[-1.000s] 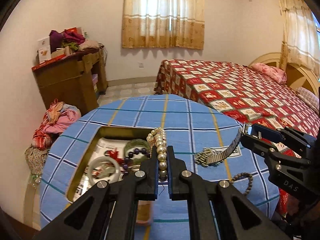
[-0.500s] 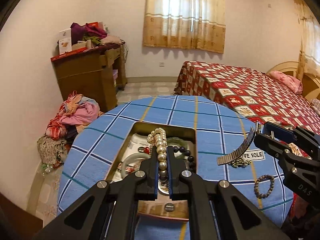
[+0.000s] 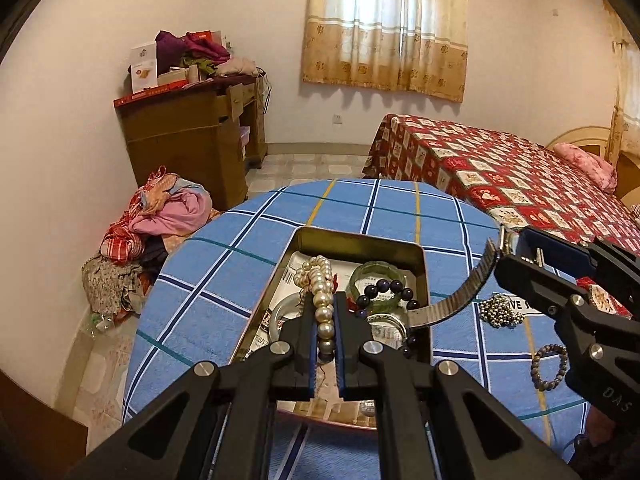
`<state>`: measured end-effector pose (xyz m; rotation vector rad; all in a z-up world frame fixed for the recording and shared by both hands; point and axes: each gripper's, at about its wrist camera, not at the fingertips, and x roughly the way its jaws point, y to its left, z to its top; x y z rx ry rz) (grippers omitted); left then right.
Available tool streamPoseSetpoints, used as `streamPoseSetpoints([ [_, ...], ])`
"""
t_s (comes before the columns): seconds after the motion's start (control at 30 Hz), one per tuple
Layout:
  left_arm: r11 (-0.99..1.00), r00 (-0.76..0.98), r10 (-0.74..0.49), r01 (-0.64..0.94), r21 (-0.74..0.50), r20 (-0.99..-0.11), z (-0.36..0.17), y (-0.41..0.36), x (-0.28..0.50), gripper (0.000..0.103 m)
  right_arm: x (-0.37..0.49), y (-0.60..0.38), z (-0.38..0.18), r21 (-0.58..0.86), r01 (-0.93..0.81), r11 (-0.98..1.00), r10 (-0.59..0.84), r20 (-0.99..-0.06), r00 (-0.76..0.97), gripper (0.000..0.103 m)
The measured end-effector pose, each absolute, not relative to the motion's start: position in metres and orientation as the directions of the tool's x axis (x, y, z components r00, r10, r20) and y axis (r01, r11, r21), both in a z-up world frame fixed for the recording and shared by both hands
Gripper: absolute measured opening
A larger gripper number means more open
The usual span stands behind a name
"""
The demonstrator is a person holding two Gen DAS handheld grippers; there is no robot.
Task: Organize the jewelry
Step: 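Lower the watch and pearl necklace into the pink tin and open both tools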
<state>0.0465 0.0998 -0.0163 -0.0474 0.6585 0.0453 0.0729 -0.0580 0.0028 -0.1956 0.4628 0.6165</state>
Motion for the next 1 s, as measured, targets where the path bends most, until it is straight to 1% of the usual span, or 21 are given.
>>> streamPoseSetpoints([
  [0.47,0.996,0.767,0.04,-0.078,-0.031,-0.641,-0.029,0.11,0.053,0.006,0.078,-0.032,-0.013,-0.038,-0.625,0.78,0.53,-0.491,0.691,0.038],
  [1.0,0.996,0.722,0.03,-0.082,-0.042,-0.692,-0.055,0.121,0.066,0.006,0.087,-0.016,-0.051,-0.013,-0.639,0.769,0.514,-0.583,0.629,0.038],
])
